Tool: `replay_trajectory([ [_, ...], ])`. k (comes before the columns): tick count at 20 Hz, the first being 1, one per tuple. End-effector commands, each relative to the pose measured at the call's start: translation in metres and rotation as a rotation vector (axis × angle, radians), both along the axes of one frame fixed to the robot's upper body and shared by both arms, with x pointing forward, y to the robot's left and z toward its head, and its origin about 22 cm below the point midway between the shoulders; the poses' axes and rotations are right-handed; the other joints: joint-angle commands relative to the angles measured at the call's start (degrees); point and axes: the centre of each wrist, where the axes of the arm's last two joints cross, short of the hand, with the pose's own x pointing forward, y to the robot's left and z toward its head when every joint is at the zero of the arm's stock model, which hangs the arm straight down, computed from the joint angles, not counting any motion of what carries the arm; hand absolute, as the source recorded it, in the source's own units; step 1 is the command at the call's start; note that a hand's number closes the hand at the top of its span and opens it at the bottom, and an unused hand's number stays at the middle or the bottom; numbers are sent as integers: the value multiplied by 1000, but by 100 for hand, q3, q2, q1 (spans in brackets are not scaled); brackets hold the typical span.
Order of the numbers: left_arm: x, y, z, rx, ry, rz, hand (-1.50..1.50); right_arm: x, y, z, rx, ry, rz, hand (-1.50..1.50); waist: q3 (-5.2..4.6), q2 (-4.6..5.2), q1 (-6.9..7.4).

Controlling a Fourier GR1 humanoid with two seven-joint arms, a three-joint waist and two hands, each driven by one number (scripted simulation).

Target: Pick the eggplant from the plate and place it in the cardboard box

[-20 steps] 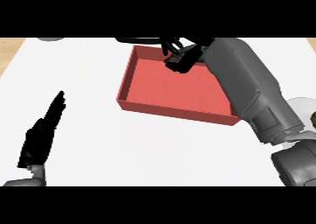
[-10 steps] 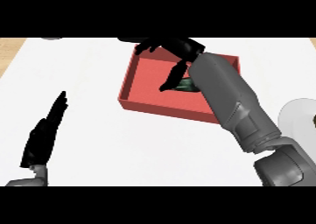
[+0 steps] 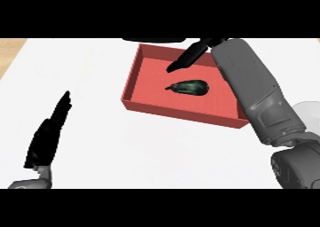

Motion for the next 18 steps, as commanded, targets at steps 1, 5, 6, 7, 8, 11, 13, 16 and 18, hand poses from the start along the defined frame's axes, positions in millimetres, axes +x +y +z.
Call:
replay_trajectory([
  [1, -7, 7, 6, 4, -3, -21, 0, 7, -55, 13, 163, 70, -71, -150, 5, 15, 74],
  [5, 8, -3, 8, -12, -19, -35, 0, 10, -93, 39, 213, 77, -210, -150, 1, 87, 122],
  [6, 7, -6, 10, -10, -15, -22, 0, 10, -103, 43, 209, 64, -239, -150, 4, 90, 163],
  [7, 8, 0, 10, 2, -27, -27, 0, 6, -133, 37, 216, 57, -275, -150, 8, 156, 206],
  [8, 3, -24, 9, -16, -33, -46, 0, 6, -136, 43, 220, 65, -298, -150, 11, 122, 215],
  [11, 5, -17, 10, 5, -32, -40, 0, 0, -173, 49, 236, 72, -319, -150, 16, 157, 273],
  [13, 11, -9, 16, 0, -44, -47, 0, -6, -195, 48, 263, 65, -325, -150, 23, 228, 338],
  [16, 7, -15, 7, -10, -24, -58, 0, -14, -224, 61, 259, 38, -305, -150, 25, 231, 342],
  [18, 10, -13, 18, 2, -45, -75, 0, -22, -244, 59, 227, 39, -294, -150, 41, 276, 418],
])
